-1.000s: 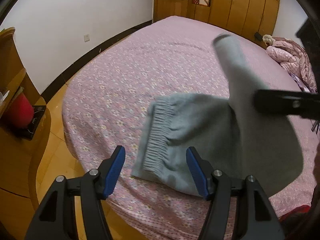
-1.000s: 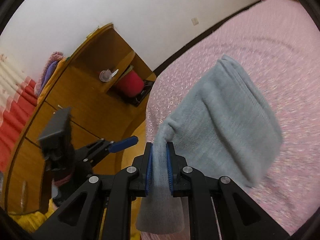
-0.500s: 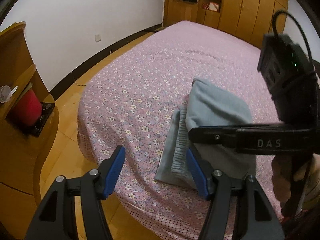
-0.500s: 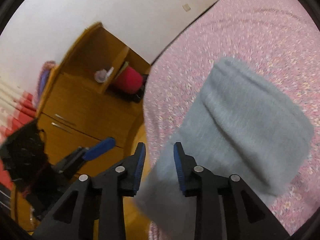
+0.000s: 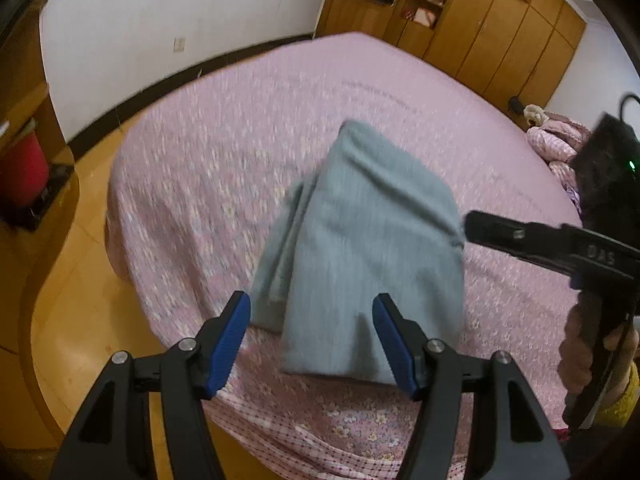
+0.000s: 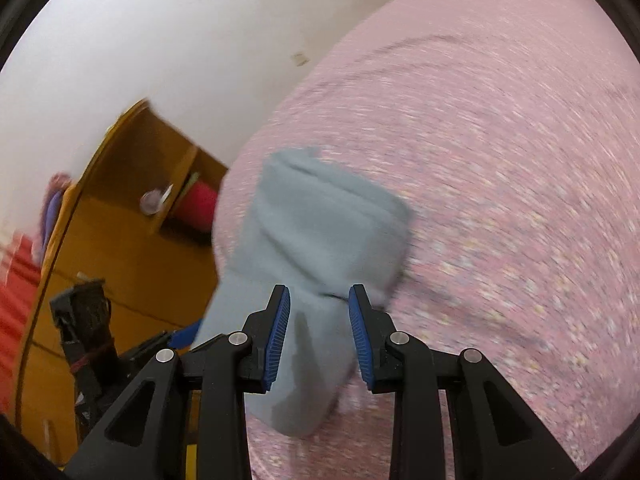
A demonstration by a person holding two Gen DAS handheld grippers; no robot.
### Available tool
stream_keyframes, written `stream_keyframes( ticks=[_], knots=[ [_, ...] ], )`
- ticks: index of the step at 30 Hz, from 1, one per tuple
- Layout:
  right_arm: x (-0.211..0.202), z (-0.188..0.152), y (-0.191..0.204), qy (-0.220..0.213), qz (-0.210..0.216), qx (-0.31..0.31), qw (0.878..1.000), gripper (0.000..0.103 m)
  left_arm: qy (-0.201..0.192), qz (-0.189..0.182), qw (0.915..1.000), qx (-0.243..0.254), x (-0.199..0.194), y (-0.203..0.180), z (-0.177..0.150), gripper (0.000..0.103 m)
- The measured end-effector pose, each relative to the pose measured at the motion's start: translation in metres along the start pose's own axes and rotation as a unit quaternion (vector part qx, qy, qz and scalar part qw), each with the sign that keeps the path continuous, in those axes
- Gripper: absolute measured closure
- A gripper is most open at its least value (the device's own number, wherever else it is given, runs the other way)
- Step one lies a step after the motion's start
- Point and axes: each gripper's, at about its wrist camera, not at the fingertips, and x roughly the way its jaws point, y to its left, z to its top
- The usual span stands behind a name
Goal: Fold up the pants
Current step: 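Fold the held leg end over onto the waistband with the right gripper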
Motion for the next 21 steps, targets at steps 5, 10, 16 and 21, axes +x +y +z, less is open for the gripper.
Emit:
stream_keyframes(
  ticks=[5,10,16,21],
  knots=[
    [0.002,0.003,-0.005,-0.004,0.003,-0.003,1.000,0.071,0.015,-0.045,0.9987,-0.019,0.016,0.002,-0.008,0.087],
    [0.038,0.026,-0.003,0.021,-0.003,-0.017,1.000,0.075,-0.003,-0.022,0.9997,0.000,0.005,0.004,0.002,0.086],
    [0.048,0.065,-0.034,-0.007,-0.038,0.035,0.999,0.100,0.022,0.013,0.9997,-0.006,0.038,0.013,-0.005,0.074],
    [0.023,0.056,-0.033,-0.012,-0.034,0.036,0.999,0.096,0.016,0.017,0.9997,-0.005,0.030,0.014,-0.002,0.064]
  ],
)
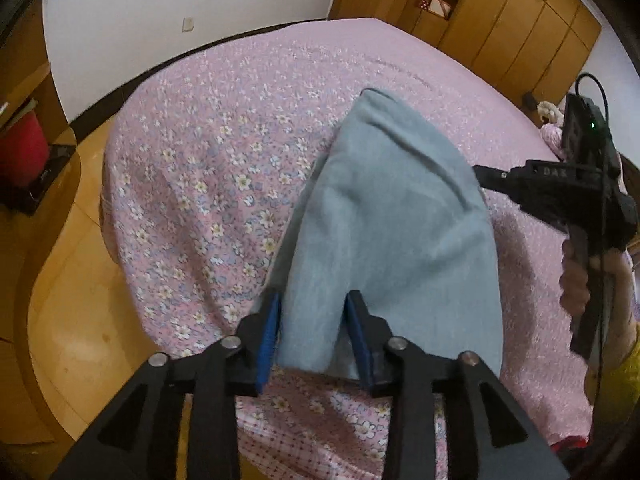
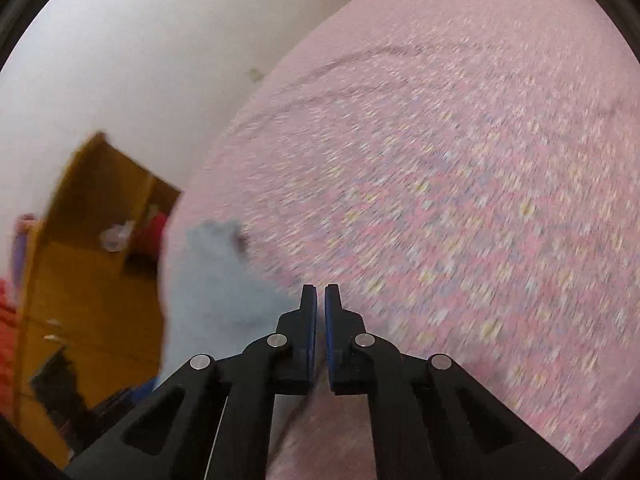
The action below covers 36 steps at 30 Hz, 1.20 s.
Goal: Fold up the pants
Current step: 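Fold the held leg end over onto the waistband with the right gripper, then grasp the folded bundle with the left gripper while the right gripper holds it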
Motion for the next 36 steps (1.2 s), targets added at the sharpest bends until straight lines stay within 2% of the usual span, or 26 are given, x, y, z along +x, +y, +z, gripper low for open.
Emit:
stream_keyframes(
  ticks=[2,4,7,10,12,13,16,18,19,21,23,26,27,29,30,32,36],
  knots=[
    [-0.004,-0.008,0.016,0.011,0.026,-0.027,0.999,0.093,-0.009,0.005,0.9999,0.005,-0.009,0.002,0.002,0.063],
    [-0.003,-0.012,0.041,0.017,0.032,-0.078,0.996,0.093,-0.023,0.012,0.9996,0.005,-0.018,0.001,0.007,0.063],
    [0.004,-0.021,0.084,0.022,0.040,-0.171,0.984,0.093,-0.055,0.013,0.9983,0.012,-0.032,-0.004,0.014,0.063],
    [0.029,-0.027,0.106,0.045,0.013,-0.213,0.976,0.093,-0.076,0.007,0.9969,0.020,-0.037,-0.013,0.020,0.066],
    [0.049,-0.021,0.102,0.053,-0.027,-0.209,0.976,0.097,-0.068,0.007,0.9971,0.031,-0.029,-0.019,0.022,0.073],
    [0.058,-0.016,0.096,0.049,-0.048,-0.205,0.976,0.103,-0.058,0.009,0.9976,0.035,-0.022,-0.020,0.023,0.076],
    [0.065,0.004,0.081,0.028,-0.060,-0.164,0.984,0.103,-0.027,0.028,0.9988,0.031,0.003,-0.013,0.016,0.077],
    [0.061,0.012,0.077,0.019,-0.065,-0.150,0.986,0.103,-0.021,0.030,0.9991,0.023,0.009,-0.007,0.011,0.075],
    [0.056,0.014,0.074,0.013,-0.075,-0.145,0.987,0.102,-0.021,0.024,0.9994,0.014,0.009,-0.003,0.010,0.074],
    [0.041,0.007,0.073,0.000,-0.102,-0.145,0.984,0.092,-0.020,0.018,0.9996,0.008,0.006,0.002,0.013,0.071],
    [0.021,0.002,0.066,-0.004,-0.086,-0.129,0.988,0.076,-0.018,0.014,0.9997,0.011,0.002,0.005,0.017,0.069],
    [-0.006,-0.016,0.048,0.008,-0.040,-0.069,0.997,0.055,-0.020,0.001,0.9995,0.023,-0.003,0.007,0.024,0.068],
    [-0.013,-0.024,0.042,0.014,-0.030,-0.049,0.998,0.053,-0.023,0.000,0.9993,0.029,-0.004,0.006,0.029,0.067],
    [-0.018,-0.038,0.031,0.034,-0.013,-0.010,0.999,0.052,-0.026,-0.009,0.9989,0.037,-0.008,0.006,0.036,0.058],
    [-0.020,-0.045,0.026,0.039,-0.006,0.000,0.999,0.052,-0.025,-0.015,0.9988,0.040,-0.010,0.005,0.040,0.051],
    [-0.019,-0.058,0.022,0.053,0.006,0.023,0.998,0.052,-0.015,-0.036,0.9979,0.052,-0.006,0.004,0.050,0.044],
    [-0.012,-0.071,0.023,0.083,0.031,0.036,0.995,0.052,0.004,-0.036,0.9963,0.078,0.007,-0.003,0.065,0.044]
  ],
)
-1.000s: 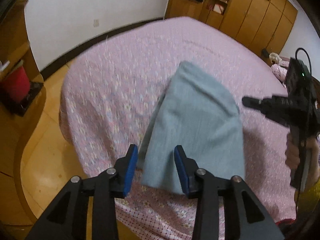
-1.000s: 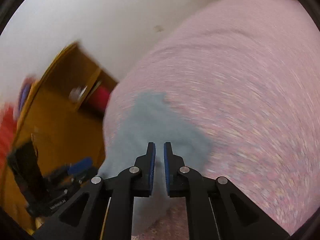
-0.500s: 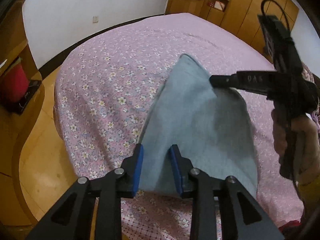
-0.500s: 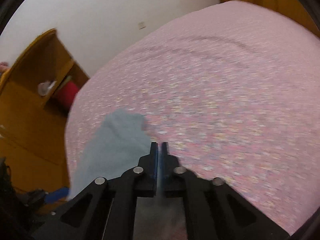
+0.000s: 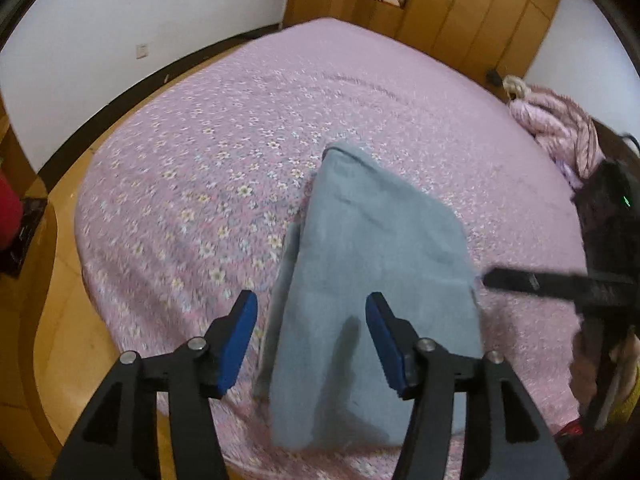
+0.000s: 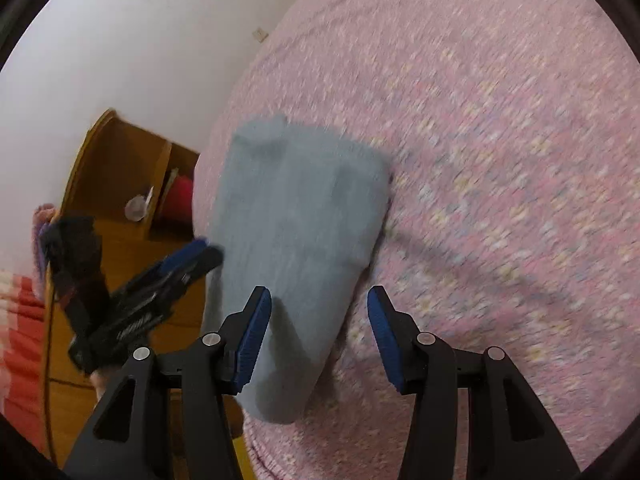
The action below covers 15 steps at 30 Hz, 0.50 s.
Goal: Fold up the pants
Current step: 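Grasp the folded bundle with the left gripper while the right gripper holds it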
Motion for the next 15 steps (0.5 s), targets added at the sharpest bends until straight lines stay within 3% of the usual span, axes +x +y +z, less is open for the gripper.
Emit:
stream_keyframes(
  ticks=[4,9,11,15],
  knots=[
    [0.020,0.004,0.004,0.009,-0.008,-0.013,1.000,0.052,0.025,-0.004,0.9996,0.012,0.017,0.003,0.009,0.043],
    [0.039,0.012,0.006,0.002,0.005,-0.017,1.000,0.050,0.046,-0.062,0.9969,0.013,0.034,0.001,0.011,0.043],
    [0.041,0.016,0.009,-0.004,0.011,-0.016,1.000,0.049,0.051,-0.070,0.9962,0.013,0.040,-0.002,0.010,0.043],
    [0.040,0.017,0.011,-0.018,0.014,-0.028,0.999,0.063,0.050,-0.085,0.9951,-0.007,0.048,0.000,0.013,0.042]
  ],
)
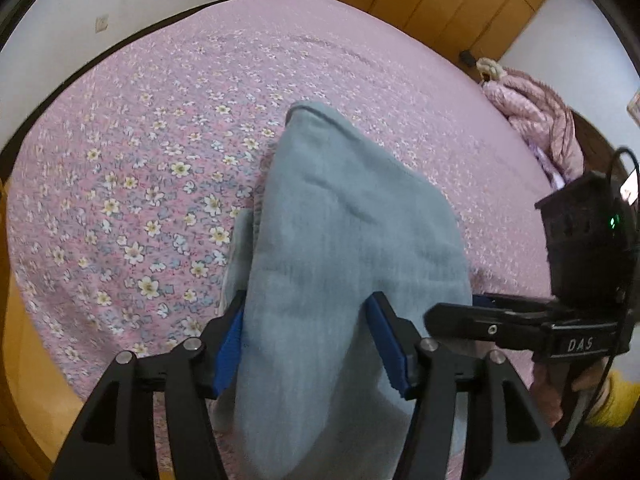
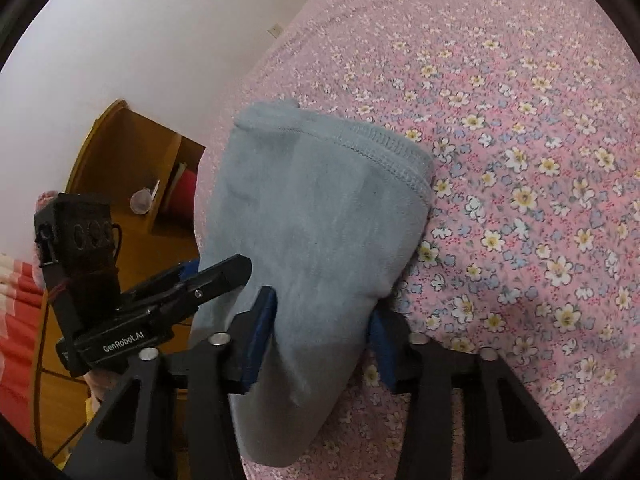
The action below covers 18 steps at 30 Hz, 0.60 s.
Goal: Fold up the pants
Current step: 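Grasp the folded bundle with the left gripper while the right gripper holds it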
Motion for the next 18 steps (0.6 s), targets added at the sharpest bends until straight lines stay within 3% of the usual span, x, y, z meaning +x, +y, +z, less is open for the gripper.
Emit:
stream_keyframes(
  ticks=[4,10,18],
  knots=[
    [-0.016,-0.002,0.002,-0.007,0.016,-0.017,1.000,0.072,-0.015,0.002,0.9998,-0.012,-0.008,-0.001,-0.004,0.056],
    [-0.052,-0.003,0.015,-0.032,0.005,-0.073,0.997,0.072,-0.045,0.019,0.9987,-0.016,-0.030,-0.022,-0.013,0.067],
    [-0.117,0.002,-0.011,-0.062,-0.015,-0.090,0.994,0.072,-0.063,-0.041,0.9966,-0.035,-0.039,-0.064,-0.008,0.067]
  ],
)
